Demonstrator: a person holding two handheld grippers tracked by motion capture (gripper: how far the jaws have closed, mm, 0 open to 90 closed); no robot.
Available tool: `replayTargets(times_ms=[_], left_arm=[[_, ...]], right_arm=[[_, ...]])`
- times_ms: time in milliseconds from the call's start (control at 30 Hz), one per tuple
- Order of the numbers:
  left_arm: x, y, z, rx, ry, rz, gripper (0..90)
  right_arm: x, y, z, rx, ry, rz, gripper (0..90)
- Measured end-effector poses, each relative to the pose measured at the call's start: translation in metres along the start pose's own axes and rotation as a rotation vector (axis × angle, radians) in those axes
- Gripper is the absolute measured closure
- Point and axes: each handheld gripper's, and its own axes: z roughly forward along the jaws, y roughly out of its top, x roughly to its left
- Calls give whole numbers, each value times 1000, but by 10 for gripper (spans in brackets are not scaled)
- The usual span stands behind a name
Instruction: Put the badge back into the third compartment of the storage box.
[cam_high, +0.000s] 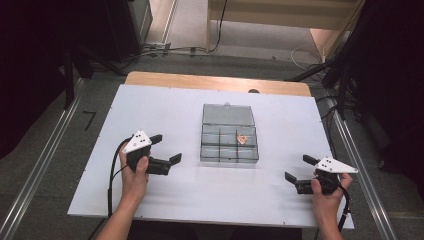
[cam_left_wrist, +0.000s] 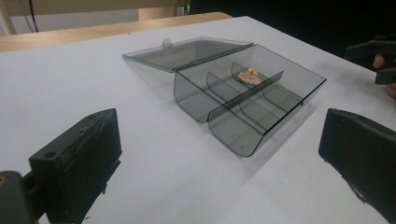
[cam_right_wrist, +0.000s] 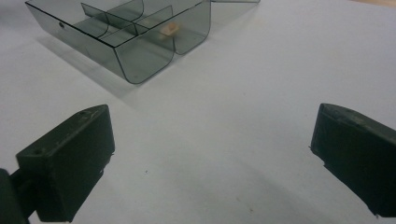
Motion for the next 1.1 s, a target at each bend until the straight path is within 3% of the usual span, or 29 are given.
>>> replayTargets(times_ms=[267, 533, 733, 1100], left_arm=[[14, -18, -24, -2, 36, -20, 0], [28, -38, -44, 1, 87, -24, 0], [37, -44, -61, -9, 130, -13, 0], [56, -57, -80, -13, 149, -24, 0]], right_arm=[[0, 0, 1, 2, 2, 0, 0], [0, 0, 1, 1, 1, 4, 0], [0, 0, 0, 1, 0, 6, 0], [-1, 0, 1, 0, 4, 8, 0]])
